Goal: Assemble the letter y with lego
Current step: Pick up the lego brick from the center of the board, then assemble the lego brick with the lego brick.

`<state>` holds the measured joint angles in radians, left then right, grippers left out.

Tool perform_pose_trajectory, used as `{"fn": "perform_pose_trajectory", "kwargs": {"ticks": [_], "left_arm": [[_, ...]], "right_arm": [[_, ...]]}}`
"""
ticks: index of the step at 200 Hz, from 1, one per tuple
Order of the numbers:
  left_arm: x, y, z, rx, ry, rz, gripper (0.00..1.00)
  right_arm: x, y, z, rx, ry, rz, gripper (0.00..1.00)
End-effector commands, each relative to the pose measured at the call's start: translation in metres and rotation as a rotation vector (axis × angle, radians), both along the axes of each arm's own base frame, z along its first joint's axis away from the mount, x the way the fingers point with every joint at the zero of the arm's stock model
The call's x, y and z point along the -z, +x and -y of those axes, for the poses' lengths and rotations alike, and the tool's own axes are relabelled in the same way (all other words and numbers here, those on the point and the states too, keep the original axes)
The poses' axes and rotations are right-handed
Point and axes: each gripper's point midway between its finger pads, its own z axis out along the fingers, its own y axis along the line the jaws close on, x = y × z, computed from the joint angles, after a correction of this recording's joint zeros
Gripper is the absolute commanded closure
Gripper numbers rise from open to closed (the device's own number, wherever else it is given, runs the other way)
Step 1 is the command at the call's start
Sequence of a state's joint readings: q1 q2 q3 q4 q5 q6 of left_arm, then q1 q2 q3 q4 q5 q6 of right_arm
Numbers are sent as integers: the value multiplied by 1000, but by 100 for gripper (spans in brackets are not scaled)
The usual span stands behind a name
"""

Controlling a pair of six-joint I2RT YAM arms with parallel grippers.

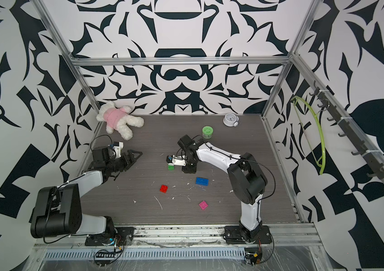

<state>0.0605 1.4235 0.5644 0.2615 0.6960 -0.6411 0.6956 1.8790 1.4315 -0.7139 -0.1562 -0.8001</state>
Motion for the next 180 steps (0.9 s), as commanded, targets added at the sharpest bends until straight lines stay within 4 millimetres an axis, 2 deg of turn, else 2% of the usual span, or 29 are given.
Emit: {"fn": "perform_pose_trajectory", "kwargs": {"ticks": [1,8,36,77,115,180], "left_arm": [[-2,4,24,67,-83,-33,21],[4,4,31,92,-89,-67,25],[21,8,58,166,-102,-133,28],[40,4,86,204,-117,-119,28],[58,-11,94,202,-122,-138,28],[67,-30,105,246,-107,-87,28]], "right_arm": [[-15,4,-20,-119,33,-6,65],[-16,6,-25,-140,36,-11,65],[-22,16,-44,-199,65,-24,65],[-22,21,-52,-228,57,-41,66],[-15,21,-52,-229,27,-46,66],[-9,27,-61,-233,19,-41,66]]}}
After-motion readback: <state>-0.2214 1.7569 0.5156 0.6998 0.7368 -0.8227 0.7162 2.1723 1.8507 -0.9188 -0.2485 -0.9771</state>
